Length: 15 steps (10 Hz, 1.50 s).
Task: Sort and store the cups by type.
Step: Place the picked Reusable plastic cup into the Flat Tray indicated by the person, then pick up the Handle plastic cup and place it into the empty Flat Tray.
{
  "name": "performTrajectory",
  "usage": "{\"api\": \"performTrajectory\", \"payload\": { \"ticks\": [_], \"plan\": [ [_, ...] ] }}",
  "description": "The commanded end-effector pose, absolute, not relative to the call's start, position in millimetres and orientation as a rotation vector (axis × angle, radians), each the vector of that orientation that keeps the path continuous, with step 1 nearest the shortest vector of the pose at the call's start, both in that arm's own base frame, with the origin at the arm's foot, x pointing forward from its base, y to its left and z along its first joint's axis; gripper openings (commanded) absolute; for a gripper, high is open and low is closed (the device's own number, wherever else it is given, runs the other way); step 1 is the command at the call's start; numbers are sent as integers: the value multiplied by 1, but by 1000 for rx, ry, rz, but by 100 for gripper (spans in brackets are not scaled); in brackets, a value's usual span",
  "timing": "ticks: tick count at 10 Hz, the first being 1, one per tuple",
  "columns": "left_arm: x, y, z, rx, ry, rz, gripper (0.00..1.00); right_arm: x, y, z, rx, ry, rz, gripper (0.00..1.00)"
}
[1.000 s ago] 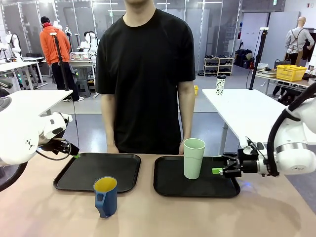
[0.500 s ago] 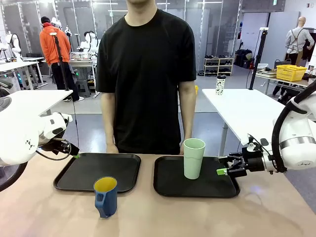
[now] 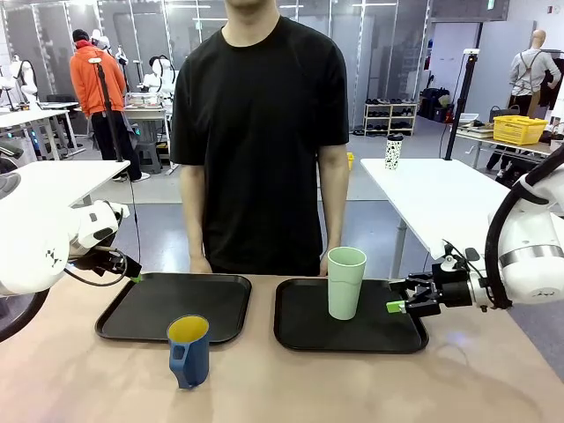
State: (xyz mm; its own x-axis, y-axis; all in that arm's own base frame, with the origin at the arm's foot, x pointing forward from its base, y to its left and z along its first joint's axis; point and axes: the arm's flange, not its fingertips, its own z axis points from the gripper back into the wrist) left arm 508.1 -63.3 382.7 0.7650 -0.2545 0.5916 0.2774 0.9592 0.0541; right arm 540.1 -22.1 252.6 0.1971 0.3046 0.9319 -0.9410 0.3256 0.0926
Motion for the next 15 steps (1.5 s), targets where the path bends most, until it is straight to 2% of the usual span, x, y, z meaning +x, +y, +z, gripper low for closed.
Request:
{"api": "performTrajectory", "payload": {
  "ticks": [1, 8, 12, 15],
  "plan": [
    [508, -64, 384, -32, -640, -299, 100, 543, -22, 252, 812, -995, 1028, 100],
    [508, -64, 384, -32, -640, -299, 100, 540, -22, 253, 809, -989, 1020, 100],
    [508, -64, 384, -32, -640, -299, 100, 481, -9, 350, 440, -706, 1179, 100],
    [508, -64, 384, -32, -640, -299, 100, 460, -3, 386, 301, -460, 1179, 100]
  ]
}}
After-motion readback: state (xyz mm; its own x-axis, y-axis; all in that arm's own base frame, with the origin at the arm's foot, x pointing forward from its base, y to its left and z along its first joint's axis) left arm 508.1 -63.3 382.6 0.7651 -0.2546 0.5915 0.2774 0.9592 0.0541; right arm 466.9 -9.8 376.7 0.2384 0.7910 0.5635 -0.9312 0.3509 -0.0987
